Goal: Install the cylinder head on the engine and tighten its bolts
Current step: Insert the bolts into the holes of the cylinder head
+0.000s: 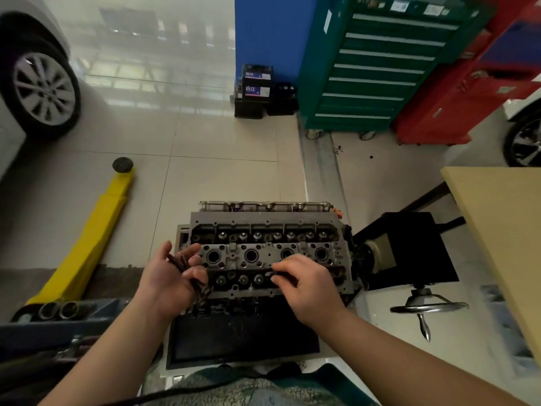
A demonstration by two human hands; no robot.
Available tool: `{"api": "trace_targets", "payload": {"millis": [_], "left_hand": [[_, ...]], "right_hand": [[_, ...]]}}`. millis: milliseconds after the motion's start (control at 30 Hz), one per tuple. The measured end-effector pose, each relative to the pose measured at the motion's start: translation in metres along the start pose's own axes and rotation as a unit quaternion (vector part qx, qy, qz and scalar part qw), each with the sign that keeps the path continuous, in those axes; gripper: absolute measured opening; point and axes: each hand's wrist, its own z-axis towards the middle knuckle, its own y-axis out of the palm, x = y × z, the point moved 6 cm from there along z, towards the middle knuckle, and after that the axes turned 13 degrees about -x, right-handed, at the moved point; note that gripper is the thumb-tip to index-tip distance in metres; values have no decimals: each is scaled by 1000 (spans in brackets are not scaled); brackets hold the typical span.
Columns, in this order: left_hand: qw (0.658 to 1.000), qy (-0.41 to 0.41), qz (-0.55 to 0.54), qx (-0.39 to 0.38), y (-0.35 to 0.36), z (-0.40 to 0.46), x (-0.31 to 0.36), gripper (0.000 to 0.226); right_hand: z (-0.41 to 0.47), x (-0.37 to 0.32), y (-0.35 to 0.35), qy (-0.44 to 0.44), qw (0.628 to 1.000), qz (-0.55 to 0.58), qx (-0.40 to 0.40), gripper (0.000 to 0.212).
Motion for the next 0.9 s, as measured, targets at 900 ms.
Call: {"api": "trace_targets", "payload": {"millis": [900], "left_hand": [[993,-21,11,-115,72,3,-63,36]], "right_hand": [[-14,-17,30,223,908,351,-57,19]]}}
